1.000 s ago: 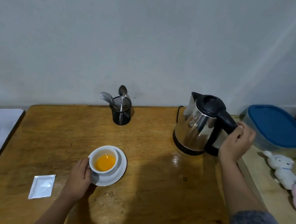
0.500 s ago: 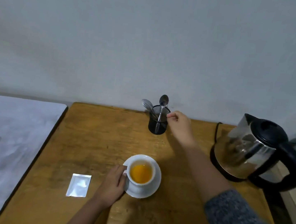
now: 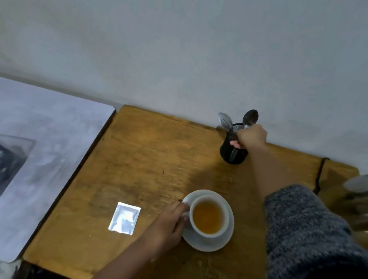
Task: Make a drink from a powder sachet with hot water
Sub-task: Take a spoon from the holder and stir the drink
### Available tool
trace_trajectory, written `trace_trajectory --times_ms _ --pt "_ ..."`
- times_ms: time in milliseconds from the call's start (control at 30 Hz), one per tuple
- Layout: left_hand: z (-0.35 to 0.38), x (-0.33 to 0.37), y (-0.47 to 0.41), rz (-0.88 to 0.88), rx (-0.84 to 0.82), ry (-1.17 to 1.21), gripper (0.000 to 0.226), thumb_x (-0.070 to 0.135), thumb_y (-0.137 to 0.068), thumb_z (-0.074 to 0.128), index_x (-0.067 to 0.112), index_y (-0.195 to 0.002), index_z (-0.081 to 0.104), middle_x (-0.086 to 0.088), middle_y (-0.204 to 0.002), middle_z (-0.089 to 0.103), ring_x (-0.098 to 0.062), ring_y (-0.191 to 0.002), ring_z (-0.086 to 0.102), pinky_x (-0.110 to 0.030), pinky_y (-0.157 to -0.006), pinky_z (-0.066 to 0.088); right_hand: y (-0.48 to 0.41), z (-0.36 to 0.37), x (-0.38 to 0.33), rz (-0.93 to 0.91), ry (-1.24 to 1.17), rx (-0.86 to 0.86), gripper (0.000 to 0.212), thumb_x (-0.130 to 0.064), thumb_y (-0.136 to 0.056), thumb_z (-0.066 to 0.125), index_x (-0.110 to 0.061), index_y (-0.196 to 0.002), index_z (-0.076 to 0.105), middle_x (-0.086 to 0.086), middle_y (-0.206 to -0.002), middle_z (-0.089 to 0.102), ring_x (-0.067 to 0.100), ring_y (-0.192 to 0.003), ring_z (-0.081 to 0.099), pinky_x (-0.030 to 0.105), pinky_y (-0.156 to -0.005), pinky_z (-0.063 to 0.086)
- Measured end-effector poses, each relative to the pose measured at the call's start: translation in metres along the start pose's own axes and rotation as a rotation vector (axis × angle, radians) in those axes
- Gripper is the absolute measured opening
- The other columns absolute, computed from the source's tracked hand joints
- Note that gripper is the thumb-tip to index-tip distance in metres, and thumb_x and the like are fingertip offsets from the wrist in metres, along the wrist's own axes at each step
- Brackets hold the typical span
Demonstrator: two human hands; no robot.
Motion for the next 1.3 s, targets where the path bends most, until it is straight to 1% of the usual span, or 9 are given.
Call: trace_trajectory --times_ms 133,267,400,567,700,800,933,1200,1300 --pt "-0.001 0.000 0.000 -0.024 0.005 0.019 0.027 0.025 -0.094 0.041 0.027 -0.120 0.050 0.005 -0.116 0.053 -0.005 -0.109 0.048 -0.025 -0.091 0.044 -0.006 0.000 0.001 -0.019 0.043 0.090 0.021 0.000 -0.088 0.051 0.003 -0.108 0.057 0.020 -0.077 0.069 0.011 -0.028 0.058 0.024 -0.039 0.055" --pt "0.000 0.002 0.000 -0.017 0.014 0.017 0.027 0.025 -0.095 0.040 0.027 -0.121 0.049 0.005 -0.116 0.052 -0.003 -0.108 0.048 -0.023 -0.090 0.044 0.000 -0.008 0.001 0.005 -0.001 0.203 0.009 -0.003 -0.088 0.057 0.003 -0.090 0.064 0.013 -0.066 0.066 0.023 -0.053 0.069 0.042 -0.067 0.062" --pt "0.003 0.003 0.001 -0.006 0.011 0.022 0.027 0.028 -0.096 0.038 0.030 -0.121 0.048 0.008 -0.116 0.051 -0.001 -0.110 0.046 -0.021 -0.091 0.043 0.019 -0.024 -0.007 -0.137 -0.065 0.331 0.024 -0.011 -0.090 0.053 -0.014 -0.067 0.058 0.006 -0.071 0.067 0.024 -0.064 0.069 0.034 -0.060 0.059" --pt "0.004 0.006 0.003 -0.044 0.009 0.028 0.026 0.029 -0.097 0.036 0.030 -0.119 0.049 0.007 -0.113 0.053 -0.003 -0.106 0.049 -0.020 -0.087 0.040 0.069 -0.066 -0.040 -0.520 -0.113 0.430 0.015 -0.031 -0.091 0.054 -0.018 -0.091 0.063 -0.003 -0.086 0.064 0.016 -0.079 0.058 0.030 -0.065 0.045" --pt "0.001 0.012 0.006 -0.078 0.006 0.016 0.025 0.022 -0.096 0.038 0.023 -0.117 0.051 0.004 -0.111 0.051 -0.010 -0.104 0.049 -0.021 -0.085 0.036 0.113 -0.081 -0.065 -0.790 -0.079 0.007 0.009 -0.024 -0.091 0.056 -0.017 -0.087 0.060 0.002 -0.067 0.057 0.017 -0.061 0.055 0.028 -0.059 0.045" --pt "-0.001 0.015 0.007 -0.098 -0.007 0.037 0.024 0.020 -0.096 0.039 0.021 -0.115 0.053 -0.003 -0.115 0.054 -0.014 -0.105 0.049 -0.024 -0.088 0.036 0.142 -0.078 -0.052 -0.720 0.302 -0.302 0.013 -0.028 -0.090 0.059 -0.016 -0.087 0.064 -0.004 -0.062 0.053 0.006 -0.047 0.046 0.019 -0.048 0.037" --pt "-0.004 0.017 0.005 -0.112 -0.028 0.005 0.026 0.018 -0.095 0.041 0.015 -0.118 0.053 -0.009 -0.122 0.054 -0.016 -0.105 0.049 -0.026 -0.089 0.035 0.172 -0.066 -0.004 -0.487 0.738 -0.533 0.018 -0.017 -0.087 0.054 -0.009 -0.090 0.070 -0.001 -0.061 0.058 0.008 -0.042 0.049 0.021 -0.052 0.044" --pt "-0.004 0.009 0.001 -0.187 -0.075 -0.014 0.033 0.017 -0.095 0.042 0.011 -0.127 0.048 -0.010 -0.134 0.049 -0.022 -0.120 0.046 -0.026 -0.095 0.034 0.191 -0.029 0.040 -0.611 0.893 -0.371 0.022 -0.002 -0.078 0.050 -0.009 -0.084 0.070 0.009 -0.089 0.070 0.024 -0.081 0.065 0.037 -0.068 0.055" --pt "-0.005 0.008 0.000 -0.187 -0.082 -0.011 0.033 0.017 -0.095 0.042 0.011 -0.126 0.048 -0.010 -0.131 0.050 -0.022 -0.116 0.048 -0.027 -0.092 0.035 0.190 -0.018 0.047 -0.640 0.840 -0.347 0.022 0.000 -0.078 0.051 -0.008 -0.081 0.071 0.007 -0.087 0.071 0.023 -0.082 0.065 0.032 -0.061 0.050"
Point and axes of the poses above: each hand's wrist, its own y-axis away from the middle knuckle, its own z-axis out of the palm, x = y × z, the point moved 6 cm from there along -y, towards the middle knuckle
